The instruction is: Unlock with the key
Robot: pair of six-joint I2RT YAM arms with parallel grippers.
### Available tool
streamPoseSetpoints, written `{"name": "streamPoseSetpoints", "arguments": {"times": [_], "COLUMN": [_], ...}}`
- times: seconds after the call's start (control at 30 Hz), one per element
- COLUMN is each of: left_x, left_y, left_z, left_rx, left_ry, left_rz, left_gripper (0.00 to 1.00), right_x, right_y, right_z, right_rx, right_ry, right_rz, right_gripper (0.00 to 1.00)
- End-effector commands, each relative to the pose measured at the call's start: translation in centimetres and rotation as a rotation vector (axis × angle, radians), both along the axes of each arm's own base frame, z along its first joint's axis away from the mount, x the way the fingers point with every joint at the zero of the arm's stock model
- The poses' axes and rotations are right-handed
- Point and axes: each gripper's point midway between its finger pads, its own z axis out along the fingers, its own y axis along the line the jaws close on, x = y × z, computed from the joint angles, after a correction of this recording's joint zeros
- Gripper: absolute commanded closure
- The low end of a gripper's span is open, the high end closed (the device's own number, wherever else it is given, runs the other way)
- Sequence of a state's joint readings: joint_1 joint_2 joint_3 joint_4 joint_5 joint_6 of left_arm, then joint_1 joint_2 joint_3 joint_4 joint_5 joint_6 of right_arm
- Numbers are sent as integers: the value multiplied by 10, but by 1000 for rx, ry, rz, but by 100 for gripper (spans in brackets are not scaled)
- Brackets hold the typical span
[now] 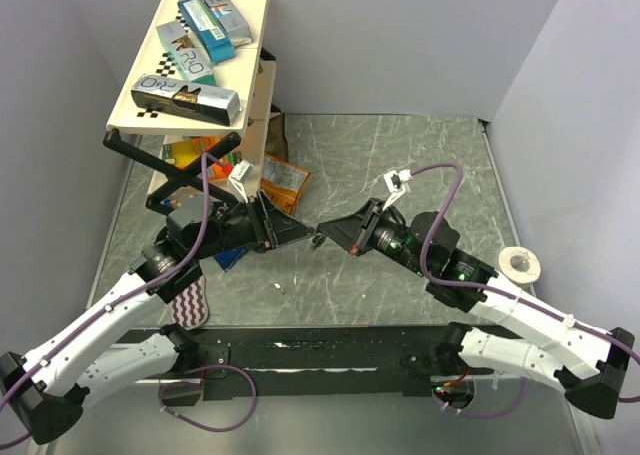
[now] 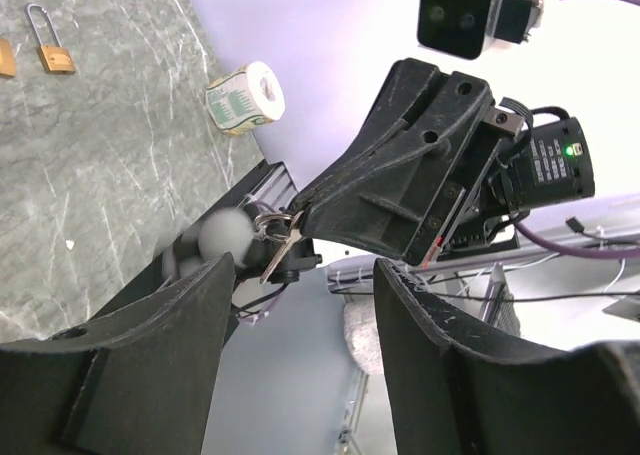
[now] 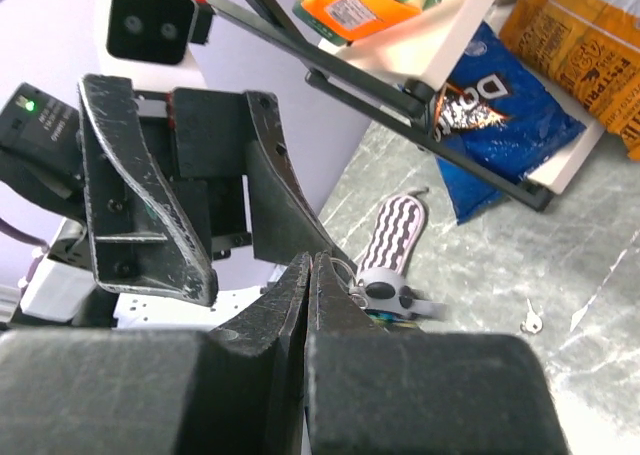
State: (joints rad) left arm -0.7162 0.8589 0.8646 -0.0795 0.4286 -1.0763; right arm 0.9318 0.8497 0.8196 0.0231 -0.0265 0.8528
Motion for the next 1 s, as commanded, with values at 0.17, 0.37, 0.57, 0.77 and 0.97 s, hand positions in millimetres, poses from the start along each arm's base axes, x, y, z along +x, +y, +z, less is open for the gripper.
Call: {"name": "streamPoseSetpoints", "arguments": {"times": [0.17,0.37,0.57,0.77,0.97], "left_x": [4,3,1,0,1], "left_y": [0,-1,-3,-3,-3], "left_z": [7,8,10,11,9], "left_rx": [-32,-47,-80,-89,-87], "left_ry": [23,25,24,18,3], "left_rz": [17,10,-6,-17,-17], "left_gripper": [44,57,65,76,93], "right_x": [3,3,3,3,1], "right_y": [2,3,5,7,10], "right_z": [51,48,43,36,25], "right_rx": [131,125,121,104,68], "right_ry": [-70,-60,-47,-32,-4], "right_rz": [-14,-12,-9,-2,16], "right_gripper": [100,100,100,100,100]}}
